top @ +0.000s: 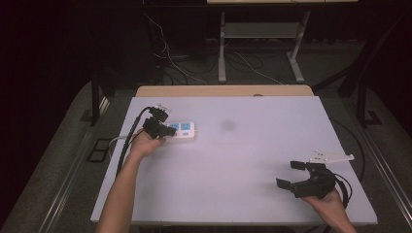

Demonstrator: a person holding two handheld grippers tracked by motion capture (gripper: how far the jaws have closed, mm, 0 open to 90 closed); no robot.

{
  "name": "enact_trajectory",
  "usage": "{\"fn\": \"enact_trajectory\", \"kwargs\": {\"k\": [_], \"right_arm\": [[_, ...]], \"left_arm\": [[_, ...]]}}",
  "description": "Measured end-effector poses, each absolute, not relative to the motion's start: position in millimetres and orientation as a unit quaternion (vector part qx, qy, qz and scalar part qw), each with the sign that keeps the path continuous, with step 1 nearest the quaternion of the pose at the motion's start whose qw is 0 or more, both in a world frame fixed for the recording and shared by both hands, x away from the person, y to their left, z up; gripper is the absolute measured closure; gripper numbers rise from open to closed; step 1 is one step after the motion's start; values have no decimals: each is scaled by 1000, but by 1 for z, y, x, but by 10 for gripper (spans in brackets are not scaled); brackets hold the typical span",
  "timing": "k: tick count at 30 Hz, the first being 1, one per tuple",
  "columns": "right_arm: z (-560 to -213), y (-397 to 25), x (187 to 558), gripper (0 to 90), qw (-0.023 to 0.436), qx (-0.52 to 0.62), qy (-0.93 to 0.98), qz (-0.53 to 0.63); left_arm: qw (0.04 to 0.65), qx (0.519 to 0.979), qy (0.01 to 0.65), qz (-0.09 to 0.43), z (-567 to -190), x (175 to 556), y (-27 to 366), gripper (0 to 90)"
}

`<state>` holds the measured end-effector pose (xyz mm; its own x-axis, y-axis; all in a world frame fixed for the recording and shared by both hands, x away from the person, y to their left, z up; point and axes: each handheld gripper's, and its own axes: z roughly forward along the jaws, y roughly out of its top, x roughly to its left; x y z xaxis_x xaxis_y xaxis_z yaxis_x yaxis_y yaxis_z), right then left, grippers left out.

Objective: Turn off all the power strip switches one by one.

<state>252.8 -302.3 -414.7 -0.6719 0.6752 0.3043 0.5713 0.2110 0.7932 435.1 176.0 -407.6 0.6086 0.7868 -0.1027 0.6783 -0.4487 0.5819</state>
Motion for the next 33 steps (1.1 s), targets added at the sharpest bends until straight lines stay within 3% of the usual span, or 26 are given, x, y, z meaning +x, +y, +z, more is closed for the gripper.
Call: {"fn": "enact_trajectory", "kwargs": {"k": [14,33], "right_arm": [[-415,-303,253,9,54,402,776,484],[-415,-305,254,9,55,403,773,487]], "left_arm": [[282,857,417,115,-407,432,170,898],[286,859,410,109,-402,432,173,895]]}}
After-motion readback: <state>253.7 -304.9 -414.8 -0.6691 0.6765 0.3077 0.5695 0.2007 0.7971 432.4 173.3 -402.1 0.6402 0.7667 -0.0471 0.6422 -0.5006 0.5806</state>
